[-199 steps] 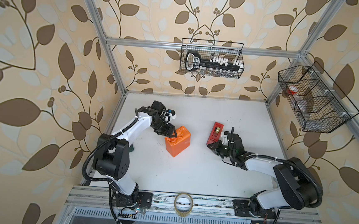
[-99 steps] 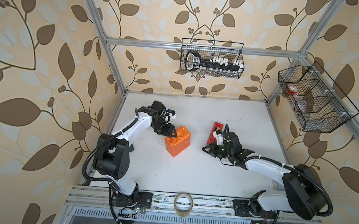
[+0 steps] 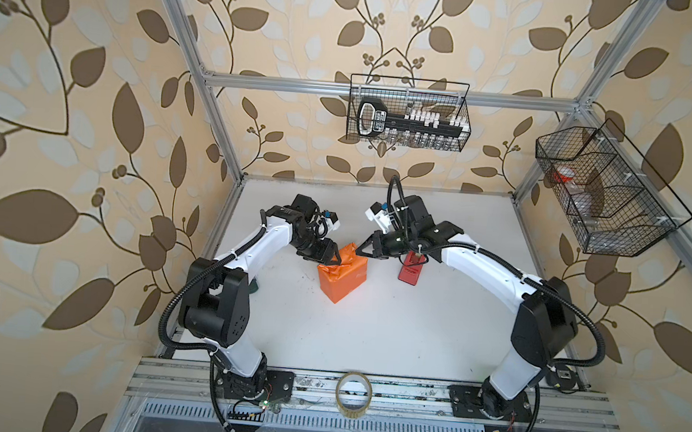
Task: Wrap the gift box in paper
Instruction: 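Pinch the gathered orange paper on the box top with the right gripper beside the left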
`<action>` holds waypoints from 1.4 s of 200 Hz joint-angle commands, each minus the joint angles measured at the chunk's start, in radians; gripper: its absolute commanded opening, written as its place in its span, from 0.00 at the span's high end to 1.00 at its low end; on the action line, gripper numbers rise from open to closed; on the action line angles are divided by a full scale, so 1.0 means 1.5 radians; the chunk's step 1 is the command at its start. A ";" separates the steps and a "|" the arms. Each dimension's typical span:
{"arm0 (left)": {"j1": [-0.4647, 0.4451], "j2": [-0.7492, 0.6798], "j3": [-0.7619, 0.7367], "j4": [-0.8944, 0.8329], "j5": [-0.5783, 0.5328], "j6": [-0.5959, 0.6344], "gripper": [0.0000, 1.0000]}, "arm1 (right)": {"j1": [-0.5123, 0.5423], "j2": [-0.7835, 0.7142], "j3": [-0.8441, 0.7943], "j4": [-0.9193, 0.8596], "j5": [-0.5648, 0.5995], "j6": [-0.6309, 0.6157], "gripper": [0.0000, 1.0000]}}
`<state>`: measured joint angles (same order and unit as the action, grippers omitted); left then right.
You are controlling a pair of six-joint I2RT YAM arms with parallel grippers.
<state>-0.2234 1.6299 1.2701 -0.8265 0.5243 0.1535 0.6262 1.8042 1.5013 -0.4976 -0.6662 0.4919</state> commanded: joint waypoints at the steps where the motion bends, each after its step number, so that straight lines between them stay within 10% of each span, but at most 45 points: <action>1: 0.001 0.003 -0.011 -0.043 -0.063 0.017 0.45 | 0.015 0.046 0.069 -0.119 -0.025 -0.058 1.00; 280: 0.002 -0.009 -0.010 -0.043 -0.056 0.016 0.45 | 0.001 0.211 0.184 -0.295 0.015 0.012 0.99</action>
<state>-0.2234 1.6291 1.2701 -0.8288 0.5228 0.1539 0.6254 2.0754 1.7748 -0.8398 -0.7433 0.5049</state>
